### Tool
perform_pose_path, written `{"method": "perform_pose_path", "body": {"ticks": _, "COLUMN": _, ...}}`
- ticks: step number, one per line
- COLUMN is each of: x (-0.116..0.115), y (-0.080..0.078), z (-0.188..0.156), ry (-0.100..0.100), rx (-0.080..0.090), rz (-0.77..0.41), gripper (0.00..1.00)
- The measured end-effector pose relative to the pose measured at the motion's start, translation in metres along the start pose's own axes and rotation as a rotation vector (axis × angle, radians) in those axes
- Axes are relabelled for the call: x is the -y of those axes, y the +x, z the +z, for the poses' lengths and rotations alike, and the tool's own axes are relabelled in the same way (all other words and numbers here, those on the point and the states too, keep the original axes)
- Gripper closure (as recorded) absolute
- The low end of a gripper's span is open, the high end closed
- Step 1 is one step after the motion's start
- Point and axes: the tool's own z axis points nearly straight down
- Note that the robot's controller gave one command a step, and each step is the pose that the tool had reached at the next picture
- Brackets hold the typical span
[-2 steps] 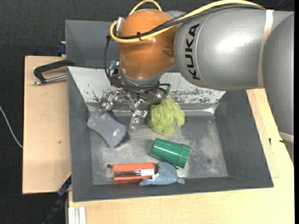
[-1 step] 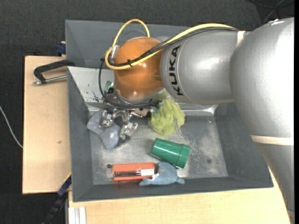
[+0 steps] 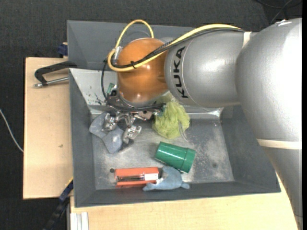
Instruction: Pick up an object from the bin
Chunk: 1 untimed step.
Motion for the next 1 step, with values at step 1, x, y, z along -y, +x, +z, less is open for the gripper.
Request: {"method": "perform_pose_path", "body": {"ticks": 1, "x": -0.0002, "y": 0.0002, "z": -0.0045, "ry": 0.002, "rx": 0.003, "rz": -0.003, "gripper": 1.00}}
